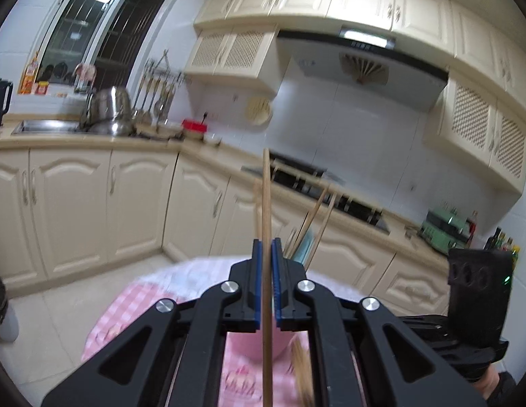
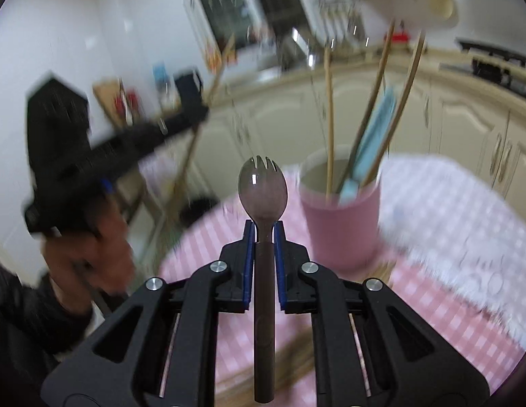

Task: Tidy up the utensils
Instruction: 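Lift the chopstick and spork over the pink cup and open both tools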

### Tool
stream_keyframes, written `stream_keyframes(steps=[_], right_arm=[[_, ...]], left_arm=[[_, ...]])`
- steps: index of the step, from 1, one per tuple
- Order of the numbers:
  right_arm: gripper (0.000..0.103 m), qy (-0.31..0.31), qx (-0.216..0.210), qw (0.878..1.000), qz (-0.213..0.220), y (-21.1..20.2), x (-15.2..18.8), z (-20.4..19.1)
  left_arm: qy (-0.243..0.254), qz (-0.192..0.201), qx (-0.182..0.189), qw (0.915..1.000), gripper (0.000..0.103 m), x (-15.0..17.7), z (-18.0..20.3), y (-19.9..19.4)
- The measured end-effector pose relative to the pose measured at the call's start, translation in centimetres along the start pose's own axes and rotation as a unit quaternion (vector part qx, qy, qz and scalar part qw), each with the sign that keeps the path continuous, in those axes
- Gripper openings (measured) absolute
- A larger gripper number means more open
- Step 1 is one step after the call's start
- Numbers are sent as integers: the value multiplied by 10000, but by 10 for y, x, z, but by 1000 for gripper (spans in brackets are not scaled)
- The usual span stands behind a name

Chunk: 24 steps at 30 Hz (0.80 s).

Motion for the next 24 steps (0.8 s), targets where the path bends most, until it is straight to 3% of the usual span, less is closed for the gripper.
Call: stream_keyframes(steps=[5, 11, 17, 24], right_arm=[[11, 235, -64, 9937, 1091, -16, -66, 5], [11, 478, -106, 9846, 1678, 4, -107, 24], [11, 539, -69, 9814, 1844, 39, -111, 40], [11, 466, 298, 9792, 1951, 48, -94, 54]], left_arm=[[29, 540, 91, 9985, 5, -41, 11, 22], [88, 919, 92, 9957, 5, -70, 17, 59], [-82, 1054, -42, 9944, 5, -73, 4, 91], [-344, 1099, -197, 9932, 5, -50, -6, 110]])
Point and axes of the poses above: each gripper's, at about its wrist camera, not at the fingertips, and y roughly the way its jaws point, z to its right, x to its underside, the point moved 6 cm from there along y, roughly the way its jaws point, and after that the axes turned 8 degrees about y, right-handed, at the moved point
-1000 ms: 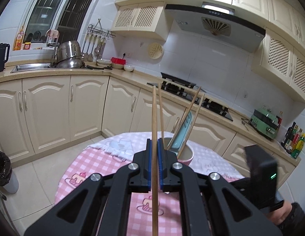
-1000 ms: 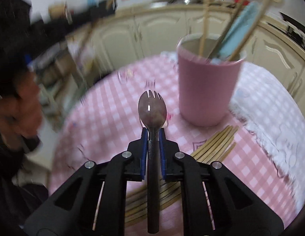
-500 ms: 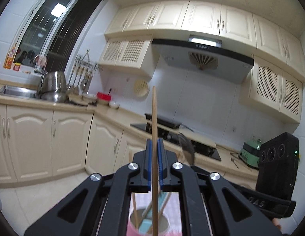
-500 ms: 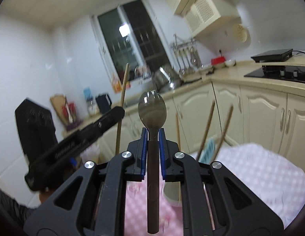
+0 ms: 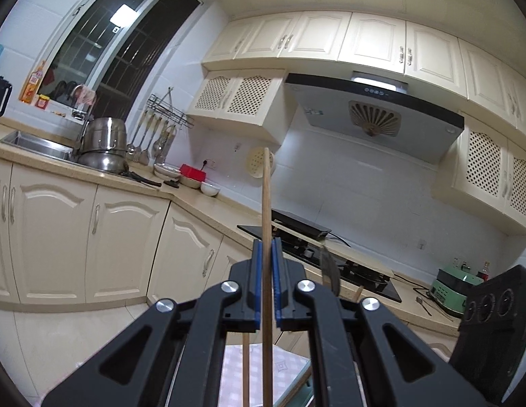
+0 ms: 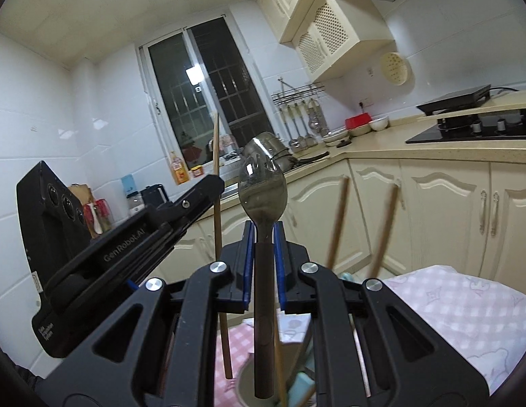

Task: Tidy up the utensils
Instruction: 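Lift the chopstick and spork over the pink cup and open both tools, then move both open tools back down toward the chopstick bundle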

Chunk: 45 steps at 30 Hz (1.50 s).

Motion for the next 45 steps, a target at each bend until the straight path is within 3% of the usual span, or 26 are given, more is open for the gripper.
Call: stream_keyframes(steps=[18, 20, 22, 24, 25, 28, 34, 39, 45], right_arm=[[13, -255, 333, 9990, -164, 0, 27, 3], [20, -286, 372, 9987, -204, -4, 29, 2], [35, -282, 431, 9985, -172, -8, 27, 3], [61, -200, 463, 9987, -110, -15, 24, 5], [77, -201, 487, 9986, -47, -20, 22, 5], [80, -279, 482, 9984, 40, -32, 17, -2], [97, -358, 576, 9975, 217, -57, 9, -16], [97, -334, 869, 9955, 193, -76, 8, -17], [97, -196, 1402, 9898, -185, -100, 20, -7]], left_arm=[[165, -142, -166, 9996, 5, 40, -4, 5], [161, -184, -122, 9996, 7, 40, -6, 2], [152, -193, -116, 9996, 19, 37, -8, -3], [37, -149, -148, 9998, 53, 32, -15, -11], [13, -132, -176, 9998, 59, 29, -18, -16], [67, -91, -228, 9997, 76, 19, -21, -30], [298, -105, -279, 9991, 95, 5, -14, -64], [495, -404, -439, 9970, 98, 2, -9, -89], [734, -957, -725, 9900, 98, 7, -4, -111]])
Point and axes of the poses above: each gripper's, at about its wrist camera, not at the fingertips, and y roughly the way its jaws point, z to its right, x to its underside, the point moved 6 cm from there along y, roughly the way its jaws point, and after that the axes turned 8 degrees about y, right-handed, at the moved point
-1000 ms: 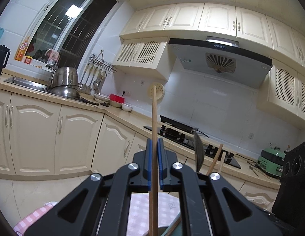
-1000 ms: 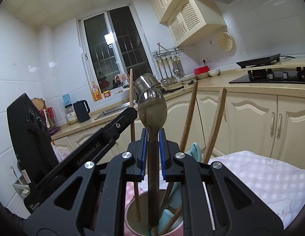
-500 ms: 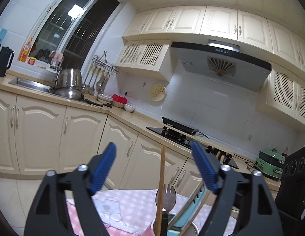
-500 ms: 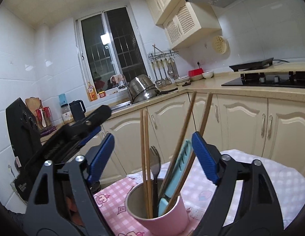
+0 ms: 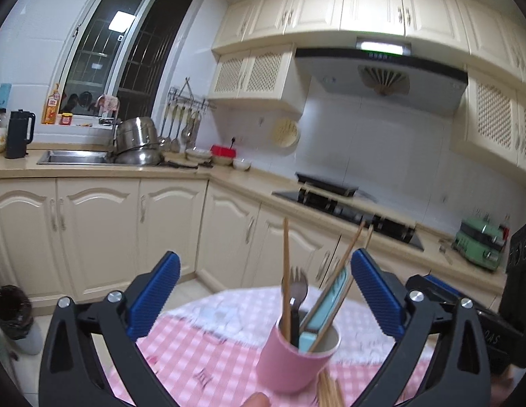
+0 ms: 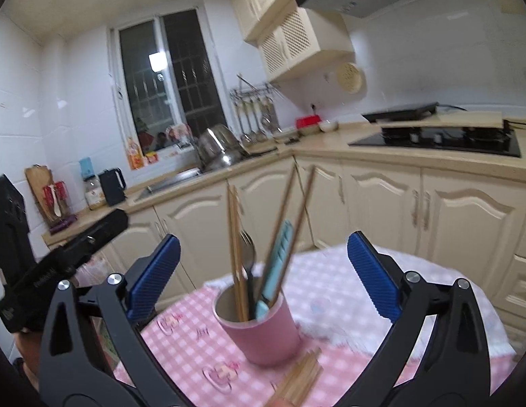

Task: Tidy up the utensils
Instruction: 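Move both open tools back down toward the chopstick bundle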

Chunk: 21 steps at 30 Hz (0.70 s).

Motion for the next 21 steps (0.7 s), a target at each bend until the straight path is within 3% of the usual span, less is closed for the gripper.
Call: stream_keyframes(steps=[7, 11, 16, 21], right_arm=[[97, 49, 588, 9950, -805, -13, 37, 20], [97, 144, 930, 9854, -1417, -14, 66, 33], [97, 274, 1414, 9651, -2185, -8, 108, 56], [97, 231, 1706, 9523, -2522, -4, 137, 71]], left_arm=[[225, -670, -25, 9975, 99, 31, 8, -16], [347, -1112, 40, 9932, 99, 53, 16, -15], [519, -1815, 161, 9819, 99, 87, 24, -2], [815, -2397, 309, 9669, 99, 124, 36, 12]])
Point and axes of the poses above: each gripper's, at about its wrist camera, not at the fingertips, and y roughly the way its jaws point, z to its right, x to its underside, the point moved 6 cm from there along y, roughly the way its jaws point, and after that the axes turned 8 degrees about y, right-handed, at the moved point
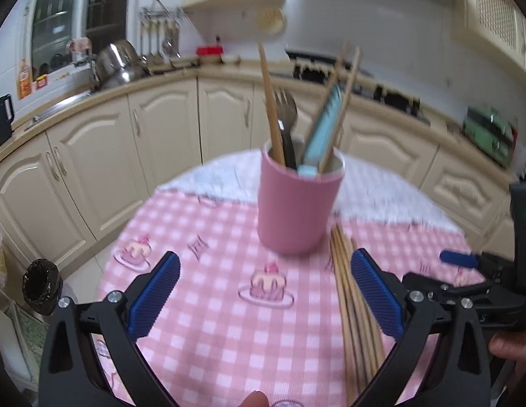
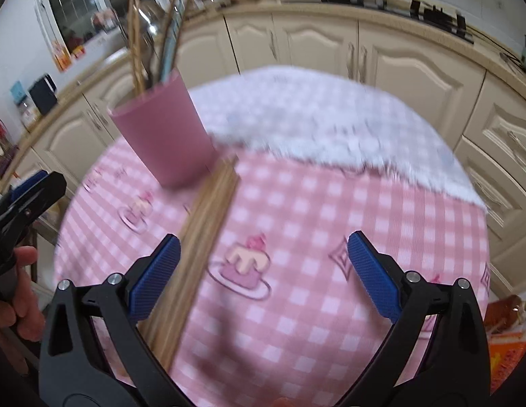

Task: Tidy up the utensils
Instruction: 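Move both open tools back down toward the chopstick bundle, then grasp one chopstick with the left tool while the right tool grasps another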

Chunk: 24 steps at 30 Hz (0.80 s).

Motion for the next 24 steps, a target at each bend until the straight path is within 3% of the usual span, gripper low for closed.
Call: stream_keyframes(steps=[12, 19, 24], right_arm=[[97, 115, 31, 9997, -194, 10, 14, 15], [97, 206, 34, 9995, -216, 13, 15, 24], [97, 159, 65, 9996, -215, 14, 16, 25]], left_arm=[[661, -869, 438, 9931, 99, 34, 29, 45], [866, -1156, 607, 9877, 99, 44, 41, 59], [919, -1234, 535, 9866, 99, 47, 46, 65]])
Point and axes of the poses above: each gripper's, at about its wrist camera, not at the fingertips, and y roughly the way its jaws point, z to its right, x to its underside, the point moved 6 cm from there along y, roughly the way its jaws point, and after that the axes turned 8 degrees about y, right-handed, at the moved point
